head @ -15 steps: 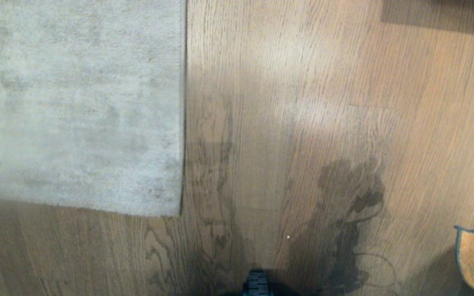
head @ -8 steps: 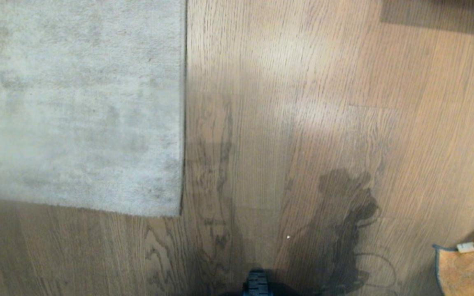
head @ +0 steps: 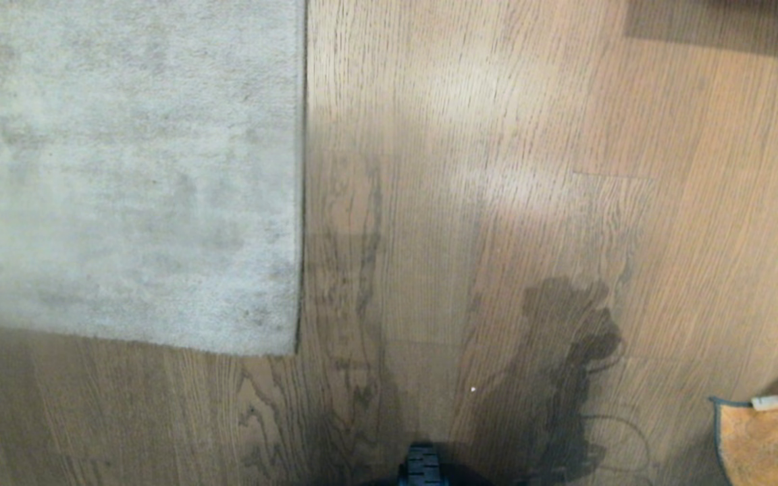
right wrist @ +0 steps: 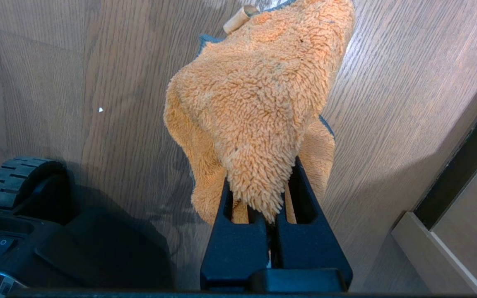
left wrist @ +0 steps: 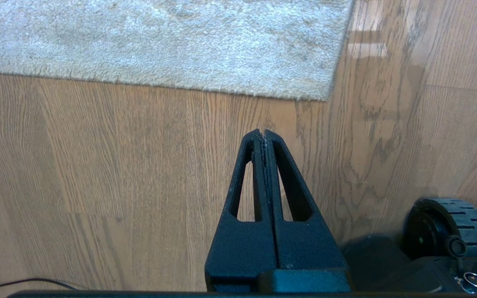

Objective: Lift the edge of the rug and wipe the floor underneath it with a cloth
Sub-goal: Lift up the carpet

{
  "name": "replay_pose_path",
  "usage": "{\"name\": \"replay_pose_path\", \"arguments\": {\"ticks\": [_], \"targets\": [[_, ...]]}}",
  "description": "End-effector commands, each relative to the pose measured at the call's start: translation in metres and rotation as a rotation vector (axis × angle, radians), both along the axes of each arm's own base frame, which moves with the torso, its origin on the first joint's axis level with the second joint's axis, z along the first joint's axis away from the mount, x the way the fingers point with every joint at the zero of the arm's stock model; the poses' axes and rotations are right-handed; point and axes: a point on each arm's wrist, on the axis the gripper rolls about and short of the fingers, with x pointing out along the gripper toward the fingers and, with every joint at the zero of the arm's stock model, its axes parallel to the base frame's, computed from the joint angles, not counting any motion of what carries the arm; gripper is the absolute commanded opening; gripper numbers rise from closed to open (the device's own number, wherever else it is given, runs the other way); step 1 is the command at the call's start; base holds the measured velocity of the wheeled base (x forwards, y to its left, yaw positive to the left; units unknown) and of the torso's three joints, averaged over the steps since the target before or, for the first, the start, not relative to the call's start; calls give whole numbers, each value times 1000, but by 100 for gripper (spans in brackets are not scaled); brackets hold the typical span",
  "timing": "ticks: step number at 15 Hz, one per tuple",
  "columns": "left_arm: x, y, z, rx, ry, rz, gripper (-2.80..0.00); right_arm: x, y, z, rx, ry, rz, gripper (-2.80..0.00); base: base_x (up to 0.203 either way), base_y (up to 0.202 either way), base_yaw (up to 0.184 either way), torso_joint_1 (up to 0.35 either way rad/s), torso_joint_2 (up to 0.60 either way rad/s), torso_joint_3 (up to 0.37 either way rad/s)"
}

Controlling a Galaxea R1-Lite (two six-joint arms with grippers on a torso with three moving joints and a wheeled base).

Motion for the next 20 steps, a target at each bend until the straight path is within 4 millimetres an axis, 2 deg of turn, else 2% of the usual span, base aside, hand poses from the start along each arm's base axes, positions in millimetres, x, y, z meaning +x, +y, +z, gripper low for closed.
{"name": "replay_pose_path", "arguments": {"ticks": [1,20], "targets": [[0,0,0,0,0,0,-280,0,0,0,-1,4,1,-280,0,0,0,0,0,0],[0,0,0,1,-1,0,-280,0,0,0,-1,4,1,-280,0,0,0,0,0,0]]}}
